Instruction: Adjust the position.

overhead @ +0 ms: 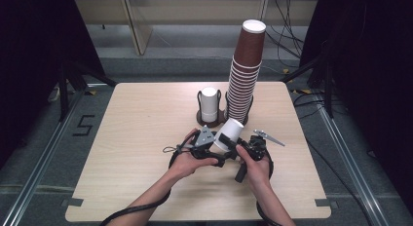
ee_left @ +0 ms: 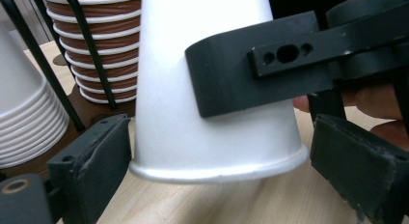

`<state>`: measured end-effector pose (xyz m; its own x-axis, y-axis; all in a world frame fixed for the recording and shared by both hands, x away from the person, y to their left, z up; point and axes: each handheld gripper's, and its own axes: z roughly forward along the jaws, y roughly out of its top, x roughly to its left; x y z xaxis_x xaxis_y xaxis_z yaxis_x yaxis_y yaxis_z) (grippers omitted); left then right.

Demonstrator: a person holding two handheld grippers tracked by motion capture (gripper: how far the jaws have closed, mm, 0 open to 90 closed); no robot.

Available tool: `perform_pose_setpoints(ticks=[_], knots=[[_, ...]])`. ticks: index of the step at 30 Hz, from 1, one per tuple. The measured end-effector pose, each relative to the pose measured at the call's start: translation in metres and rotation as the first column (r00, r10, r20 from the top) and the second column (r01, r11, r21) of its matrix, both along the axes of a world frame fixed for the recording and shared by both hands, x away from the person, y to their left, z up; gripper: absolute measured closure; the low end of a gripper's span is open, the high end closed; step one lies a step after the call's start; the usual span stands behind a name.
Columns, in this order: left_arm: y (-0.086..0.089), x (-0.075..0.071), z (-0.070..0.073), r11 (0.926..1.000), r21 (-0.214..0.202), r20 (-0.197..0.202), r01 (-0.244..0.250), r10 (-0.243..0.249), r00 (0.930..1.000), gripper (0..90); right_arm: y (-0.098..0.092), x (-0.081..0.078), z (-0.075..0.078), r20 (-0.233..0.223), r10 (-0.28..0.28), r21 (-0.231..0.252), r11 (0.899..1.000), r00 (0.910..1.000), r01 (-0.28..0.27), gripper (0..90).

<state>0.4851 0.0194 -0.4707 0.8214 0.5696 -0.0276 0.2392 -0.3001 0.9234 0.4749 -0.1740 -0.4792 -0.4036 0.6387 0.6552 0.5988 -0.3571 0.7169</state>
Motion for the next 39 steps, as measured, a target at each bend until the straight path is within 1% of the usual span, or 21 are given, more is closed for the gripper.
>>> perform_pose_setpoints(ticks=[1, 2, 7, 11, 15, 18, 19, 20, 22, 23, 24, 25, 26, 29, 30, 32, 34, 35, 37, 38, 39], knots=[[-0.0008, 0.0005, -0.0005, 1.0, -0.005, 0.002, 0.001, -0.001, 1.0, 7.4, 0.0002, -0.0002, -0.0004, 0.001, 0.003, 0.003, 1.0, 1.0, -0.003, 29.7], [-0.001, 0.0004, -0.0003, 1.0, 0.0, 0.001, -0.006, 0.006, 1.0, 9.0, 0.0011, -0.0005, -0.0006, -0.001, 0.004, 0.002, 1.0, 1.0, -0.004, 29.6], [-0.0018, 0.0011, 0.0003, 0.9999, -0.004, 0.005, -0.015, 0.015, 0.9999, 12.3, 0.0028, -0.0013, -0.0004, -0.003, 0.01, -0.004, 1.0, 0.9999, -0.01, 29.6], [-0.0016, 0.0015, 0.0001, 0.9999, -0.005, 0.0, -0.015, 0.015, 0.9999, 13.3, 0.0034, -0.0012, -0.0004, 0.0, 0.009, -0.006, 1.0, 1.0, -0.009, 29.6], [-0.0004, 0.001, 0.0003, 0.9999, 0.004, 0.008, -0.013, 0.013, 0.9999, 14.9, 0.0041, -0.001, -0.0005, -0.003, 0.012, -0.006, 1.0, 0.9999, -0.012, 28.5], [0.0002, 0.001, 0.0001, 1.0, 0.0, 0.008, -0.007, 0.007, 0.9999, 16.5, 0.0046, -0.0011, -0.0006, 0.004, 0.016, -0.008, 1.0, 0.9999, -0.016, 27.1], [0.0008, 0.0004, 0.0006, 0.9999, 0.008, 0.007, -0.012, 0.012, 0.9999, 17.5, 0.005, -0.001, -0.0006, 0.005, 0.015, -0.01, 1.0, 0.9999, -0.015, 26.2], [0.0011, 0.0002, 0.0008, 0.9999, 0.008, 0.007, -0.014, 0.014, 0.9999, 19.5, 0.0058, -0.0009, -0.0008, 0.017, 0.016, -0.018, 1.0, 0.9997, -0.015, 24.5], [0.0018, -0.0002, 0.001, 0.9999, 0.007, 0.01, -0.015, 0.015, 0.9998, 21.0, 0.0062, -0.001, -0.0003, 0.012, 0.014, -0.022, 1.0, 0.9998, -0.014, 23.9], [0.0021, -0.0003, 0.001, 0.9999, -0.003, 0.009, -0.013, 0.013, 0.9999, 21.0, 0.0064, -0.0007, -0.0003, 0.017, 0.014, -0.028, 1.0, 0.9998, -0.014, 23.2], [0.0028, -0.0009, 0.0017, 0.9998, 0.005, 0.01, -0.017, 0.017, 0.9998, 21.9, 0.0069, -0.0008, 0.0003, 0.012, 0.017, -0.025, 1.0, 0.9998, -0.017, 22.4], [0.0033, -0.0009, 0.002, 0.9999, 0.002, 0.018, -0.016, 0.016, 0.9997, 23.2, 0.0073, 0.0, 0.0004, 0.024, 0.027, -0.03, 0.999, 0.9993, -0.027, 21.0], [0.0036, -0.0006, 0.002, 0.9999, -0.002, 0.017, -0.011, 0.012, 0.9998, 23.7, 0.0079, 0.0001, 0.0009, 0.021, 0.029, -0.032, 0.999, 0.9994, -0.028, 20.2], [0.0045, -0.0011, 0.0028, 0.9999, -0.004, 0.01, -0.012, 0.012, 0.9999, 24.4, 0.0085, 0.0001, 0.0012, 0.021, 0.043, -0.032, 0.999, 0.9989, -0.042, 17.4], [0.0047, -0.0011, 0.003, 0.9999, -0.009, 0.008, -0.011, 0.012, 0.9999, 25.1, 0.0096, 0.0006, 0.0013, 0.016, 0.041, -0.042, 0.998, 0.999, -0.041, 15.6], [0.0052, -0.0002, 0.0033, 0.9996, -0.03, 0.0, -0.002, 0.002, 1.0, 25.4, 0.01, 0.0007, 0.0012, 0.02, 0.04, -0.045, 0.998, 0.999, -0.039, 14.2], [0.0059, -0.0008, 0.004, 0.9997, -0.024, -0.003, -0.009, 0.009, 1.0, 25.8, 0.01, 0.001, 0.0011, 0.022, 0.039, -0.047, 0.998, 0.999, -0.038, 13.2], [0.0066, -0.0005, 0.0046, 0.9997, -0.023, 0.0, -0.003, 0.003, 1.0, 25.8, 0.0101, 0.0012, 0.0021, 0.028, 0.04, -0.055, 0.998, 0.9988, -0.038, 10.4], [0.0067, -0.0002, 0.0048, 0.9993, -0.037, 0.002, -0.002, 0.002, 1.0, 26.0, 0.0098, 0.001, 0.0028, 0.025, 0.043, -0.057, 0.997, 0.9988, -0.042, 8.3], [0.0067, -0.0002, 0.0048, 0.9993, -0.037, 0.002, -0.002, 0.002, 1.0, 26.1, 0.0092, 0.0008, 0.0035, 0.027, 0.051, -0.054, 0.997, 0.9983, -0.049, 7.4], [0.0075, -0.0004, 0.0058, 0.9996, -0.028, 0.001, -0.007, 0.007, 1.0, 26.1, 0.0091, 0.0006, 0.0044, 0.023, 0.049, -0.054, 0.997, 0.9985, -0.048, 6.4]])
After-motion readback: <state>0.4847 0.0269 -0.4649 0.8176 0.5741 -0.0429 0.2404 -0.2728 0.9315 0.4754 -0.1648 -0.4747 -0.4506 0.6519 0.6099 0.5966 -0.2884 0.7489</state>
